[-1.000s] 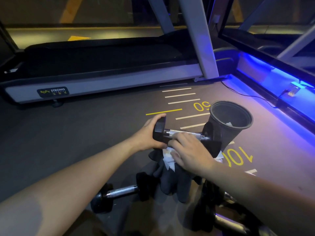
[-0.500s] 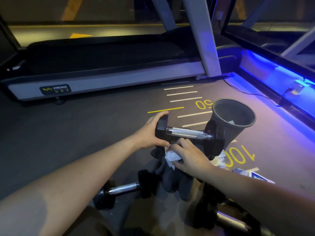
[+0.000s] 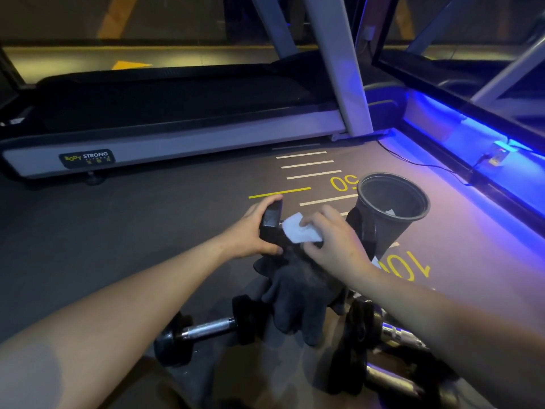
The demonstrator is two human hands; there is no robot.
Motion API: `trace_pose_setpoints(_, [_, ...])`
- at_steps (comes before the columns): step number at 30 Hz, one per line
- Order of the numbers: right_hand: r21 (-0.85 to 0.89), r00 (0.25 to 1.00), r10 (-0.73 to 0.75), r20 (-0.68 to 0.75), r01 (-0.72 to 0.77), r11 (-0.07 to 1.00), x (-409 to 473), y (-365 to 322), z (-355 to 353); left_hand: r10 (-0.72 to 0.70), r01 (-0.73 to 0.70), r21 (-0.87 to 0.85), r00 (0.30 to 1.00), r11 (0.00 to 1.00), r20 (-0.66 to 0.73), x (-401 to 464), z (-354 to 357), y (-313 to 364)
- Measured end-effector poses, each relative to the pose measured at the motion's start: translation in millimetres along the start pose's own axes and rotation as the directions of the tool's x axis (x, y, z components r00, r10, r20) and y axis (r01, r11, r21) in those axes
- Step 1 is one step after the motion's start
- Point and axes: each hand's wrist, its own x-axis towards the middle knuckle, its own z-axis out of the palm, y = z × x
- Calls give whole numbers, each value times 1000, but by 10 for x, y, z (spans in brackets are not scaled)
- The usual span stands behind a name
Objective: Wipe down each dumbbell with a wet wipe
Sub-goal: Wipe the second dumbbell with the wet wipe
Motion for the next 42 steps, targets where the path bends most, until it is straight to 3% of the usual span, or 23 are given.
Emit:
trace_pose_setpoints(3, [49, 996, 80, -48, -78, 996, 87, 38, -48, 2, -2, 1, 1000, 1000, 0, -5, 1, -1])
trace_pose_setpoints(8, [52, 983, 142, 121, -149, 987, 165, 48, 60, -6, 6, 2, 1000, 1000, 0, -11, 5, 15])
trace_pose_setpoints(14, [109, 977, 106, 185, -128, 986, 294, 38, 75, -5, 5, -2, 1000, 1000, -2, -5, 7, 5])
trace_pose_setpoints(20, [-30, 978, 49, 204, -44, 999, 416, 60, 144, -4, 4, -3, 1000, 1000, 4, -9, 3, 13])
trace_pose_setpoints(30, [-95, 978, 32, 208, -12, 995, 572, 66, 264, -10, 10, -6, 1000, 1000, -1, -8, 0, 11])
trace_pose_setpoints(36, [-89, 905, 213, 368, -194, 977, 712, 81, 255, -17, 17, 9, 1000, 1000, -13, 16, 6, 7])
trace_pose_setpoints(42, [-45, 824, 195, 531, -203, 978, 848, 103, 183, -17, 17, 24, 1000, 1000, 3, -27, 9, 21])
